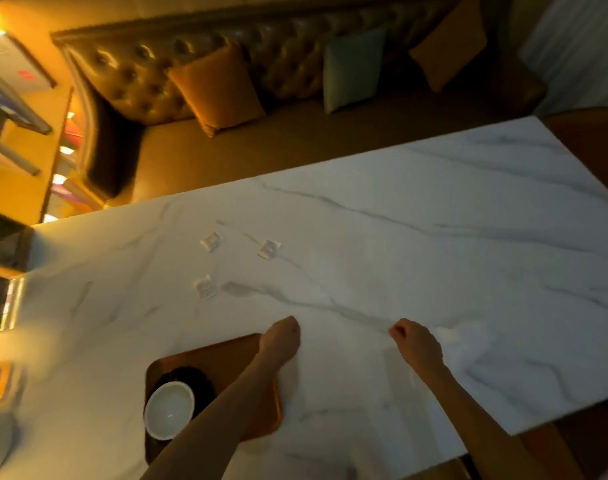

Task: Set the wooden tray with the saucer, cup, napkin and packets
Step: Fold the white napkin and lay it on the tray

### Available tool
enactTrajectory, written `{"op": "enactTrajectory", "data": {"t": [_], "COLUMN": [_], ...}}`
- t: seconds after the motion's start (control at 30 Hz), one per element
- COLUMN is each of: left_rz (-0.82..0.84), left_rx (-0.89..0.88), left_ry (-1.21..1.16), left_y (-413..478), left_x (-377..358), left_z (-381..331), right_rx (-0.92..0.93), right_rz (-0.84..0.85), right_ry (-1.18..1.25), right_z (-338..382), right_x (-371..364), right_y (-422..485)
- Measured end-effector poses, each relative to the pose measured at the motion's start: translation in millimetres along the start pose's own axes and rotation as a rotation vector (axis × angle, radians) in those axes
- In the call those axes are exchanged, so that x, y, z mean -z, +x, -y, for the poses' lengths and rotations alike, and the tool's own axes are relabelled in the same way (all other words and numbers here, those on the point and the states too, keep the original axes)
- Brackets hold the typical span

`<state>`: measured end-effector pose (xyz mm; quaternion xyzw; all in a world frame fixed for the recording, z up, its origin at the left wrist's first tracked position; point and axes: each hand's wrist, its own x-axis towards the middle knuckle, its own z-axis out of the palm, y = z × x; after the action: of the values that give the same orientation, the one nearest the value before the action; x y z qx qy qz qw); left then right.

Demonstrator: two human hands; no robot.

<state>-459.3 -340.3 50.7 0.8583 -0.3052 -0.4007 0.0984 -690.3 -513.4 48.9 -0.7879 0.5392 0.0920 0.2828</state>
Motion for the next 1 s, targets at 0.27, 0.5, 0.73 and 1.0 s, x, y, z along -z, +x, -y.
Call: {"op": "enactTrajectory", "data": {"t": [0.27,0.5,0.73,1.0], "left_rz": [0.176,0.313,0.434,0.332], "left_rx": [-0.077,0.050,0.254,0.163], "left_ry": [0.102,-0.123,-0.608,-0.847], "left_y": [26.5,42.6,36.6,24.0], "left_x": [-117.6,-181.0,-192.6,-134.9], "left_z": [-129.7,-172.1,-186.0,-167.2], "right_rx": [-0.243,-0.219,-0.125,0.184], "right_rz": [-0.016,0.104,0.085,0.200], "right_ry": [-0.021,-0.004,-0.093,0.275], "right_z": [-101.4,-113.5,-121.7,-71.9], "right_x": [-0.4,-28.9,-46.2,-13.1], "right_y": [20.0,14.6,14.0,30.0]}}
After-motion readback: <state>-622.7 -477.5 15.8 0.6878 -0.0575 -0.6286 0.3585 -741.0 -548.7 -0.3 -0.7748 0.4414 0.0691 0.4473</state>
